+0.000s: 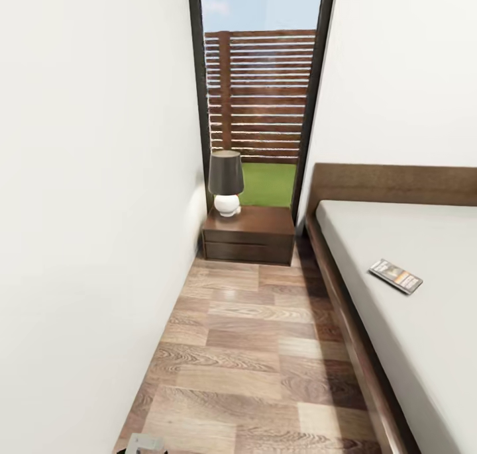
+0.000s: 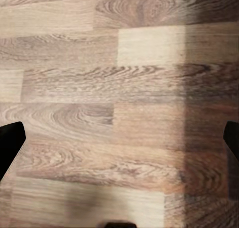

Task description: In the bedroom, move the book from the bed onto either nightstand, and place the two sandals side by side next to the bed.

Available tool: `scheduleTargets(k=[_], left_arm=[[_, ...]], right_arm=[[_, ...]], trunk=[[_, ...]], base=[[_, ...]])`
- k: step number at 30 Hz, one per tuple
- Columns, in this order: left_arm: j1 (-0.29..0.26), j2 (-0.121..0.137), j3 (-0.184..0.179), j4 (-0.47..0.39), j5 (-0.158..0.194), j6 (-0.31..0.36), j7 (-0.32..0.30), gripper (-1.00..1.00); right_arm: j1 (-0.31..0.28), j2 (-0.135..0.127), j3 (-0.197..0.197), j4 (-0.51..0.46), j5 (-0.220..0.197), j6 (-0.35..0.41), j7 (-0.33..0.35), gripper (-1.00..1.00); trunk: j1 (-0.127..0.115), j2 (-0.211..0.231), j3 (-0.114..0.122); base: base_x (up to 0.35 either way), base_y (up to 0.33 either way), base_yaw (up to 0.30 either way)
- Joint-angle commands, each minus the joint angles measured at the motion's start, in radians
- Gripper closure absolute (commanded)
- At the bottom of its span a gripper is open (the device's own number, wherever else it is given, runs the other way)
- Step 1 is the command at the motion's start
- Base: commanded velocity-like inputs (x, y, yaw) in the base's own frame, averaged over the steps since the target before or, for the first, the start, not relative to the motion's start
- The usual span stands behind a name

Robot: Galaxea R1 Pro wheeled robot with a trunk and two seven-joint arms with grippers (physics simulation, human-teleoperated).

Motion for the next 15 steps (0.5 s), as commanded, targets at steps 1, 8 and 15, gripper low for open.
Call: scheduleTargets(k=[1, 8, 15], left_arm=[[-0.001, 0.001, 0.009, 0.0, -0.007, -0.002, -0.003, -1.0], [-0.001, 0.0, 0.009, 0.0, -0.007, -0.002, -0.003, -1.0], [-0.001, 0.001, 0.009, 0.001, -0.007, -0.002, -0.003, -1.0]], right_arm=[[-0.001, 0.0, -0.004, 0.001, -0.003, -0.001, 0.007, -1.0], [-0.001, 0.0, -0.004, 0.001, -0.003, -0.001, 0.007, -1.0], [-0.001, 0.0, -0.004, 0.001, -0.003, -0.001, 0.007, -1.0]], trunk=[[0.0, 0.0, -0.001], [0.0, 0.0, -0.001], [0.0, 0.0, -0.001]], base=[[0.3, 0.0, 0.0], [0.307, 0.0, 0.0], [0.308, 0.0, 0.0]])
